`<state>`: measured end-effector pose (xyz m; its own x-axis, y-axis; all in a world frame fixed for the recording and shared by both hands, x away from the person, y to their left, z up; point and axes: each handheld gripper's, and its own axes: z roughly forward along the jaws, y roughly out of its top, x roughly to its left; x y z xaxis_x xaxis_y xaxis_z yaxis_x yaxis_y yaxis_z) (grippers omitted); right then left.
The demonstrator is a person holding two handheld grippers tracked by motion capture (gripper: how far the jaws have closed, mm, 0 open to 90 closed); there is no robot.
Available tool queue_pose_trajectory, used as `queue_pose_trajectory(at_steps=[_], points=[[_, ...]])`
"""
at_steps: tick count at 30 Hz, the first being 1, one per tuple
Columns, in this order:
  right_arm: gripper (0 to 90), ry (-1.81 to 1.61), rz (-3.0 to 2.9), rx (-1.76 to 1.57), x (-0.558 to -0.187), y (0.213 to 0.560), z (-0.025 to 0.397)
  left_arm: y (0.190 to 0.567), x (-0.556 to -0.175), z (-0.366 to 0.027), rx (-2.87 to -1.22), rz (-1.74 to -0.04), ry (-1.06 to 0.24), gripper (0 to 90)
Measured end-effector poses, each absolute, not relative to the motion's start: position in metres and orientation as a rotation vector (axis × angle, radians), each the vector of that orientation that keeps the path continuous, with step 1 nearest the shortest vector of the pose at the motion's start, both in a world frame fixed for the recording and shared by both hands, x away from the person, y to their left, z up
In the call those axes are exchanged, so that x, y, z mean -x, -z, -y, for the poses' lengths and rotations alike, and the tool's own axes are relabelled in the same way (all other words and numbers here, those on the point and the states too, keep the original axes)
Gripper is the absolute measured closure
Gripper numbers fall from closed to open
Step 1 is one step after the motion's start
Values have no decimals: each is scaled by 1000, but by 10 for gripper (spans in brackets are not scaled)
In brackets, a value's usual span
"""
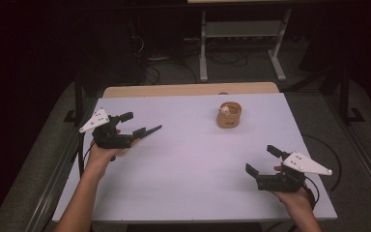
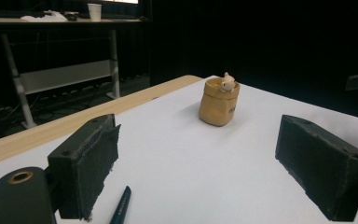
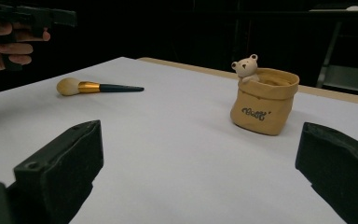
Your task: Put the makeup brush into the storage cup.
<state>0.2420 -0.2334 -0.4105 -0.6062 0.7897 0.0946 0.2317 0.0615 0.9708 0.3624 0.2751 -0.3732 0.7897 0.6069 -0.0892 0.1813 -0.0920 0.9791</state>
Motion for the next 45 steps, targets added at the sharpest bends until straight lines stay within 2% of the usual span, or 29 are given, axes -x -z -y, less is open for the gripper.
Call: queue_pose_trajectory(at_steps=[30,45], points=[[2,-1573,-1876,-1017,-243,411,233,365,-397,-272,-1652,-624,-412,125],[2,-1581,-1871,-1027,-243,411,234,374,-416,-270,-1661,-646,-404,126]])
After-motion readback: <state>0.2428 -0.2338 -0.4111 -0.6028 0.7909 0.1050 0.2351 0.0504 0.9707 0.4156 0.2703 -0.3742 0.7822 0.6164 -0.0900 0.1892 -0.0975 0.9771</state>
